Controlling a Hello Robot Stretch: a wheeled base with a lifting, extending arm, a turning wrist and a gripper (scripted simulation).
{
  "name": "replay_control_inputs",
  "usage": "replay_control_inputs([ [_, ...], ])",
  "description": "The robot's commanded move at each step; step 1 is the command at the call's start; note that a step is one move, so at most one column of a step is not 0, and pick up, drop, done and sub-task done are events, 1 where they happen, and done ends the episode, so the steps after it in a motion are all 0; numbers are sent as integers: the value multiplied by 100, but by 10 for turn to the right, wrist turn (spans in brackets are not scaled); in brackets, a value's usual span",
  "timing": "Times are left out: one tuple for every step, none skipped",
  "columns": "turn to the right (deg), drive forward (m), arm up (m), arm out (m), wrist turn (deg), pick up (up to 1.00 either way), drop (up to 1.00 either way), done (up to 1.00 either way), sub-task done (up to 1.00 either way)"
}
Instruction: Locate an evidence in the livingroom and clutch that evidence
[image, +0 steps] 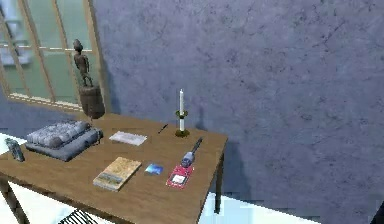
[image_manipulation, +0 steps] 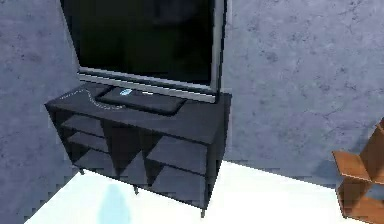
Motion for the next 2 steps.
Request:
replay_control_inputs([
  [0, 30, 0, 0, 0, 0, 0, 0, 0],
  [-450, 0, 0, 0, 0, 0, 0, 0, 0],
])
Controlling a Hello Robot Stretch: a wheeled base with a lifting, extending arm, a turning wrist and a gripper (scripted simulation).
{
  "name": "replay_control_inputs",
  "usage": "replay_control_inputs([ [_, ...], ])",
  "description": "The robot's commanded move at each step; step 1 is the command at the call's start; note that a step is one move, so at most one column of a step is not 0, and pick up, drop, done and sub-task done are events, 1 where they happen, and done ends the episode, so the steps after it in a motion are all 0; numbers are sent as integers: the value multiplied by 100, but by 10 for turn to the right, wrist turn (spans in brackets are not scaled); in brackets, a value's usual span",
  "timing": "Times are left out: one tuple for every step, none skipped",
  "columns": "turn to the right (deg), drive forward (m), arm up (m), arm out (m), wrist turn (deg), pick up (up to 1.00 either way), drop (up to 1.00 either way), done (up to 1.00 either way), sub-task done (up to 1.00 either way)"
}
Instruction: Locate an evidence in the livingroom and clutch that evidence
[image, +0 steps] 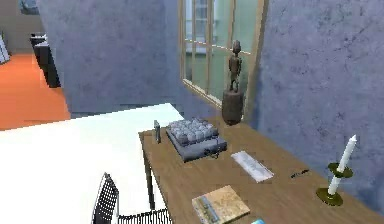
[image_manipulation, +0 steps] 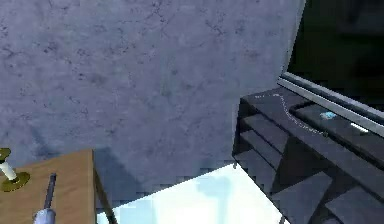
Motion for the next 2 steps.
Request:
replay_control_inputs([
  [-450, 0, 0, 0, 0, 0, 0, 0, 0],
  [-150, 0, 0, 0, 0, 0, 0, 0, 0],
])
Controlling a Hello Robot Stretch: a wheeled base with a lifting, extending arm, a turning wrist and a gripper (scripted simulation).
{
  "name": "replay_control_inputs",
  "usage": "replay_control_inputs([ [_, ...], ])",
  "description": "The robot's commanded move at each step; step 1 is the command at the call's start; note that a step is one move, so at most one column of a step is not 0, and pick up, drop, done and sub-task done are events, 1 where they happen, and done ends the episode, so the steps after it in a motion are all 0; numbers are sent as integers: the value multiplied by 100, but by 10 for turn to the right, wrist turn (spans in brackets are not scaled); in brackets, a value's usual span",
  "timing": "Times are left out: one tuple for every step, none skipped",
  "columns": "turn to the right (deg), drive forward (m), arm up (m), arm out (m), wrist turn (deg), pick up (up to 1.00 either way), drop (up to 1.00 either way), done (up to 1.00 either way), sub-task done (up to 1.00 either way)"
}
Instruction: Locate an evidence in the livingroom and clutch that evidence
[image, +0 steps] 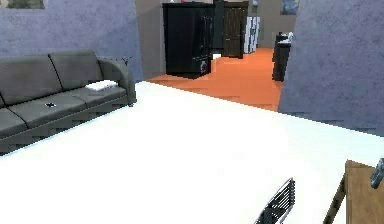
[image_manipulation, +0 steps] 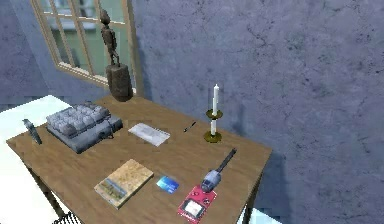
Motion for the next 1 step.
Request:
replay_control_inputs([
  [0, 0, 50, 0, 0, 0, 0, 0, 0],
])
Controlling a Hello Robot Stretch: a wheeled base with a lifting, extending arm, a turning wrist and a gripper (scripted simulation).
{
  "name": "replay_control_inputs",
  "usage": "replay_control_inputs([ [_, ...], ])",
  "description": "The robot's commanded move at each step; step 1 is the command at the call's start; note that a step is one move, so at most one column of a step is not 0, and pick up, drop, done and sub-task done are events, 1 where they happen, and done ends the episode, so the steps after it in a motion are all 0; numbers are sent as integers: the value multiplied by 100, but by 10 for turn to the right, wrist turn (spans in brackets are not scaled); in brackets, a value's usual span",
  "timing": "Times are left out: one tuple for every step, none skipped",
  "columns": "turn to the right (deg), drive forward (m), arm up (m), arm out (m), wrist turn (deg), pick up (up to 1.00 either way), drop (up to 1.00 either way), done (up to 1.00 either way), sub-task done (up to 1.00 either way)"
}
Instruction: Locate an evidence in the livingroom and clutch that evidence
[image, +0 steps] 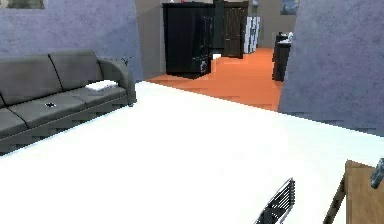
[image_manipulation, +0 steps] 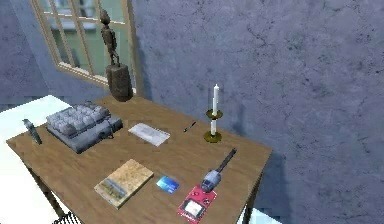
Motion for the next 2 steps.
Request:
replay_control_inputs([
  [0, 0, 32, 0, 0, 0, 0, 0, 0],
  [0, 0, 0, 22, 0, 0, 0, 0, 0],
])
